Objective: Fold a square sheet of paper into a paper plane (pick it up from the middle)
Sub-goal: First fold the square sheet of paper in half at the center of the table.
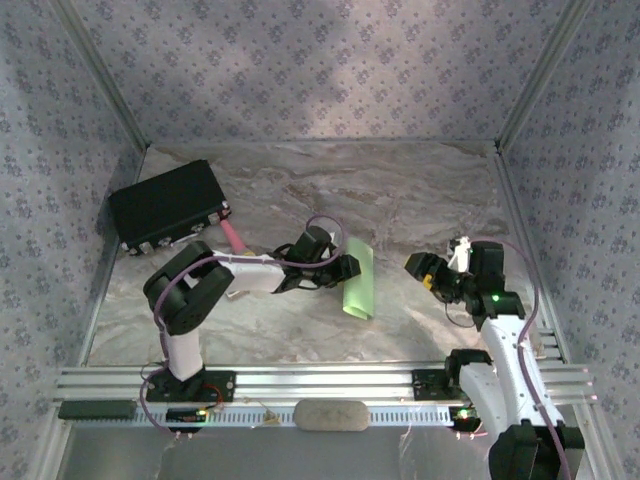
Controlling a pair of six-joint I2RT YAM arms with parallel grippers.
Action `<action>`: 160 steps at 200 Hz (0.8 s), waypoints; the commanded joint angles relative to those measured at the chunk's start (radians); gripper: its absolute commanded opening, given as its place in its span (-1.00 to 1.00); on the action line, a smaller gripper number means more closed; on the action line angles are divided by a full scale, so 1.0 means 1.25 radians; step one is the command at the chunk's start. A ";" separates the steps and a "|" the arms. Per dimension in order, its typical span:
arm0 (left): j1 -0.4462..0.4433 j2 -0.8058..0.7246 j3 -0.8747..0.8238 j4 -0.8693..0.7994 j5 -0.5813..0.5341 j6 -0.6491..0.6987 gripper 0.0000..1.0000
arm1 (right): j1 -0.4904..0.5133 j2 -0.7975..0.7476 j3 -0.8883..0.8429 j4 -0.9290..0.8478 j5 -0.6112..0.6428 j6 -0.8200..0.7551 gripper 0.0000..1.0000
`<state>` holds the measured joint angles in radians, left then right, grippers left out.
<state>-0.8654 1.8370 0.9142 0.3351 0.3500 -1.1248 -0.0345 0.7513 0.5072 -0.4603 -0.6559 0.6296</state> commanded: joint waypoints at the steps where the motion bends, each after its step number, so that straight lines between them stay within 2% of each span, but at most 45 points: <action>1: 0.005 0.006 -0.008 0.029 -0.022 -0.010 -0.19 | 0.021 0.021 -0.006 0.028 -0.054 -0.020 0.53; 47: 0.002 0.002 -0.026 -0.001 -0.053 -0.004 -0.15 | 0.050 0.049 -0.009 0.030 -0.029 -0.021 0.43; 88: -0.023 -0.003 -0.025 -0.064 -0.110 0.013 -0.12 | 0.070 0.080 -0.009 0.019 0.012 -0.011 0.46; 95: -0.026 -0.003 -0.023 -0.069 -0.115 0.014 -0.11 | 0.071 0.085 -0.009 0.020 0.019 -0.007 0.52; 107: -0.027 -0.006 -0.021 -0.079 -0.121 0.017 -0.10 | 0.077 0.097 0.000 0.010 0.034 0.016 0.74; 120: -0.028 -0.011 -0.017 -0.095 -0.131 0.024 -0.09 | 0.085 0.107 0.011 0.013 0.028 0.014 0.80; 143: -0.032 -0.023 -0.007 -0.134 -0.146 0.048 0.00 | 0.122 0.097 0.032 -0.021 0.170 0.089 0.88; 160: -0.038 -0.027 0.008 -0.169 -0.155 0.076 0.07 | 0.137 0.060 0.015 0.006 0.181 0.079 0.91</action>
<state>-0.9039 1.8313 0.9012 0.2459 0.2073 -1.0924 0.1104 0.8772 0.5114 -0.4461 -0.5343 0.6888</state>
